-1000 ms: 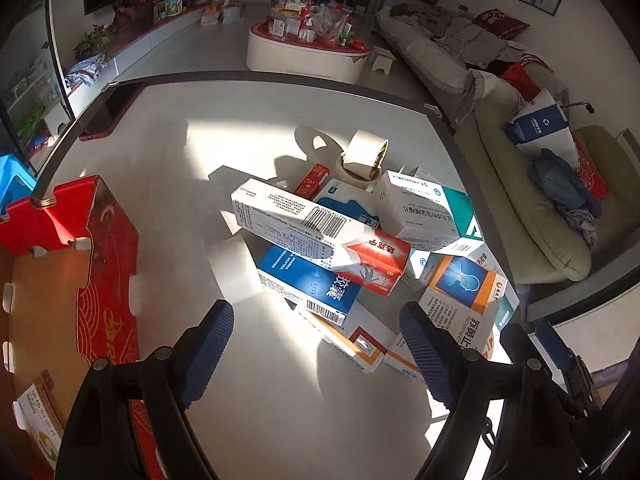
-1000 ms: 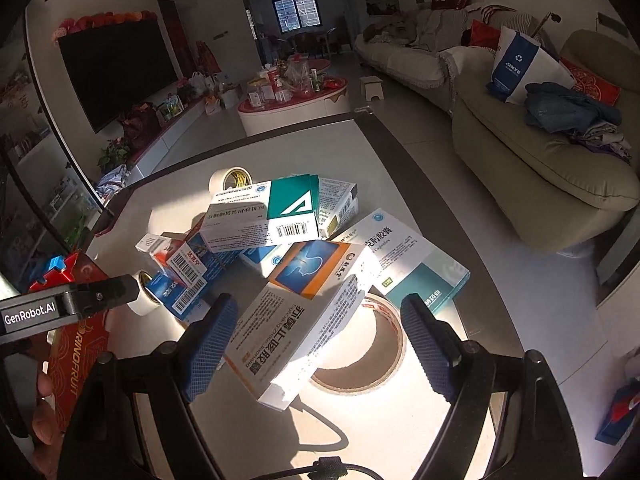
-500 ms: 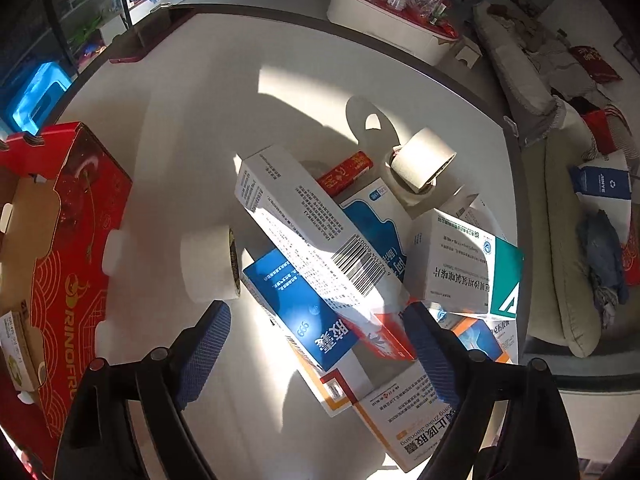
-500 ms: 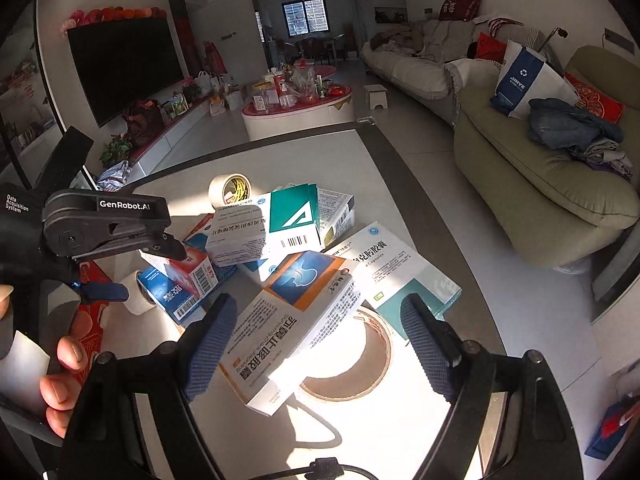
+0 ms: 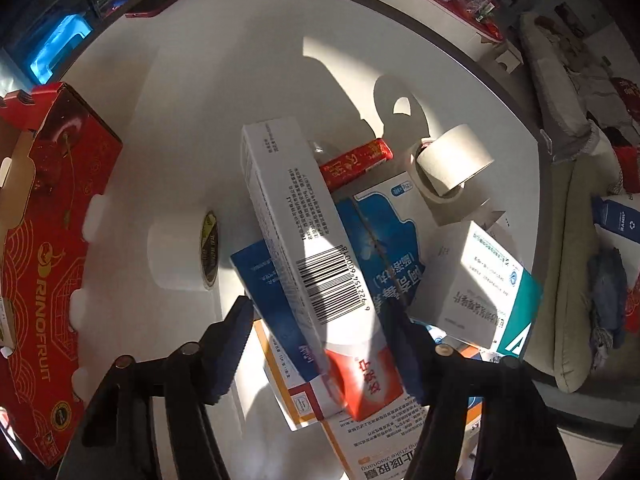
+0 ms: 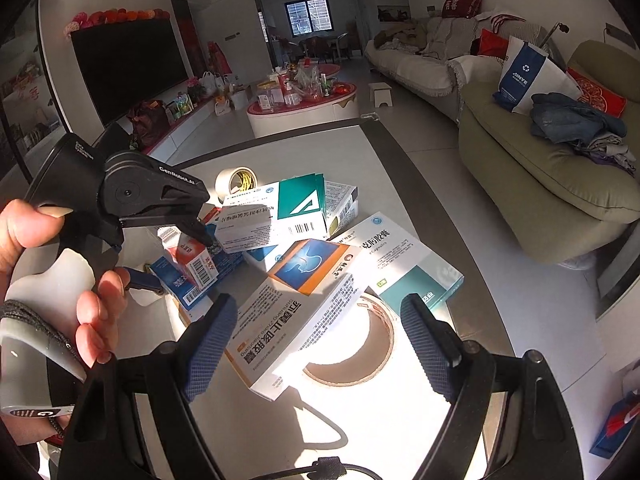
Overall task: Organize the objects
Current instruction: 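Grasp the white box with red end using the left tool, then grasp the white-and-teal box with the right tool while the left tool holds its box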
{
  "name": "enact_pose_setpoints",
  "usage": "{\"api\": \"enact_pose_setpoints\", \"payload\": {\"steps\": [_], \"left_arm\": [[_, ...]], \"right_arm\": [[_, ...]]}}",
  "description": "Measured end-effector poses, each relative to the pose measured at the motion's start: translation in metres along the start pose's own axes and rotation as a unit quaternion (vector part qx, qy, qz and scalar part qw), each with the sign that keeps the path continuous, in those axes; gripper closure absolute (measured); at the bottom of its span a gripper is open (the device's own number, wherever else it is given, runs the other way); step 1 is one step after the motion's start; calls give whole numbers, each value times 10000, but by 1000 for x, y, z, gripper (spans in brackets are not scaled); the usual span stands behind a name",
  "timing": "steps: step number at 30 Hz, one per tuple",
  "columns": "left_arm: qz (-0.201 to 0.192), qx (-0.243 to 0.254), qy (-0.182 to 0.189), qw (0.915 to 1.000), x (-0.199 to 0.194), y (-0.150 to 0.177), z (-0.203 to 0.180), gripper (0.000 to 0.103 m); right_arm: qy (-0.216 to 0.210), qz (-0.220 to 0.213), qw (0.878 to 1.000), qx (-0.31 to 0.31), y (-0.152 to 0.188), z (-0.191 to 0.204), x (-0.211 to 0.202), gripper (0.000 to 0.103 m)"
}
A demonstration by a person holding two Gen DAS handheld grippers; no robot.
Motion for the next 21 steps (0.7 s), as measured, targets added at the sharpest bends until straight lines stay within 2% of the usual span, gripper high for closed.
{"api": "enact_pose_setpoints", "payload": {"steps": [3, 7, 10, 14, 17, 21], "left_arm": [[-327, 441, -41, 9985, -8, 0, 0, 75], [-461, 831, -45, 9955, -10, -1, 7, 77], [-503, 1035, -99, 9933, -12, -4, 13, 77], [-460, 1423, -96, 9887, -12, -8, 14, 77], [-467, 1780, -228, 9827, -13, -11, 12, 77], [-507, 2275, -453, 9714, -12, -14, 8, 77]], "right_arm": [[70, -89, 9999, -49, -4, -2, -5, 20], [127, -153, 9991, -385, -21, 1, -1, 20], [-26, -155, 9941, -1078, -50, 10, 16, 20], [-421, 311, 9752, -2148, -81, 25, 58, 20], [-734, 778, 9582, -2655, -95, 32, 87, 20], [-519, 917, 9399, -3246, -109, 40, 108, 19]]}}
Point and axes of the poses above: each gripper's, at about its wrist camera, not at the fingertips, and x roughly the way its jaws point, z to its left, y to its underside, the point moved 4 cm from there along x, roughly the way its jaws point, and after that the axes turned 6 degrees about z, right-handed, at the moved point
